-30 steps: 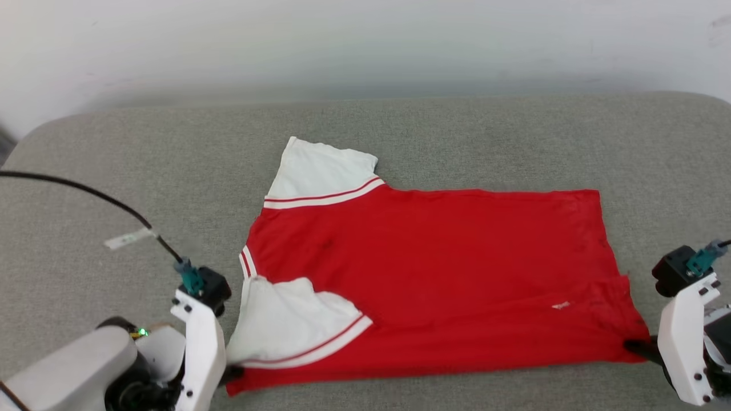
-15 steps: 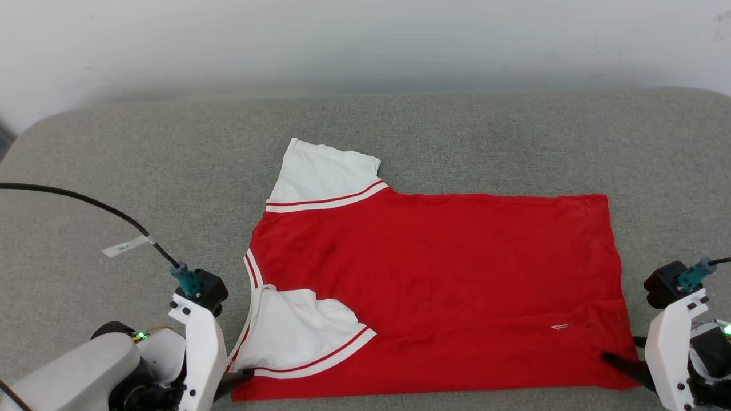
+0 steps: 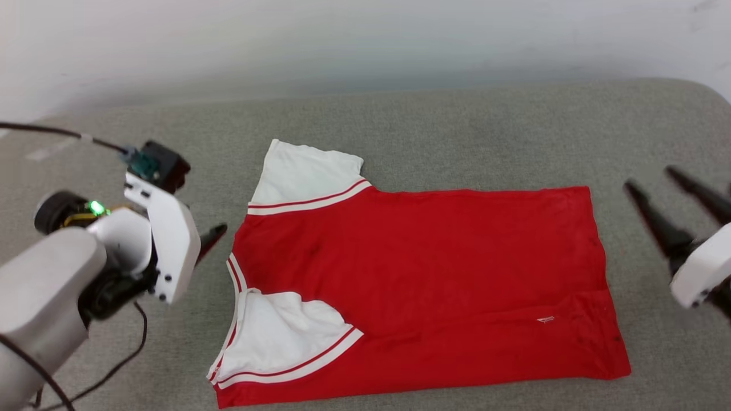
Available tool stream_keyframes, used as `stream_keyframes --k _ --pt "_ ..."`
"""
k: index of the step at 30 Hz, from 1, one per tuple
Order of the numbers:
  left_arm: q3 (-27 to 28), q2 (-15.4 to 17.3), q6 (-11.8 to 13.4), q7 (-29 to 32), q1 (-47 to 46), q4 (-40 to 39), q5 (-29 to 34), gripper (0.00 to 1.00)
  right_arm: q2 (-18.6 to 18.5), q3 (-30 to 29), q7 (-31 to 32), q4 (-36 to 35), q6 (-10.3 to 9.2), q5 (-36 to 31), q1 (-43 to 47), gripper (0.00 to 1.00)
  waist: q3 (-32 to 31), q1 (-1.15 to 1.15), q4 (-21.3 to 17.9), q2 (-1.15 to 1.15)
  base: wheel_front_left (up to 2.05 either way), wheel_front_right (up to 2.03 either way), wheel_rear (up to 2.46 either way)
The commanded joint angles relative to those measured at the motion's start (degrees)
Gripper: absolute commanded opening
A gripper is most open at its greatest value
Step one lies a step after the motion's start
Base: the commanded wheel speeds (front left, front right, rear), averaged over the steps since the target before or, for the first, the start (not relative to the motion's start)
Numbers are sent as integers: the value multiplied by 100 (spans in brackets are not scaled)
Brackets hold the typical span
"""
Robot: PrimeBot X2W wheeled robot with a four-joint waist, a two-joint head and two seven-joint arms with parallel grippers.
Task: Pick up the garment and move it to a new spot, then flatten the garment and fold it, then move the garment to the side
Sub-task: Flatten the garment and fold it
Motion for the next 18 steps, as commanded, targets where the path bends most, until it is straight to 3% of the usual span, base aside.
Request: stream_keyframes --k 1,8,14,18 --pt "31 -53 -23 -1 -181 56 92 100 159 -355 -225 71 -5 -189 58 100 120 0 -69 0 0 0 0" --pt "217 -289 -171 204 -1120 503 285 100 1154 -1855 -1023 -560 -3 -1376 655 100 687 0 -286 0 0 0 0" --pt "377 -497 -303 569 -1921 982 245 100 1927 -2518 -1426 -1424 -3 -2341 1204 100 1273 0 -466 0 0 0 0" --pt "322 -631 -447 1140 -2462 1290 197 100 2317 -2649 -1599 -1863 -4 -2798 1385 100 1689 0 -546 0 0 0 0"
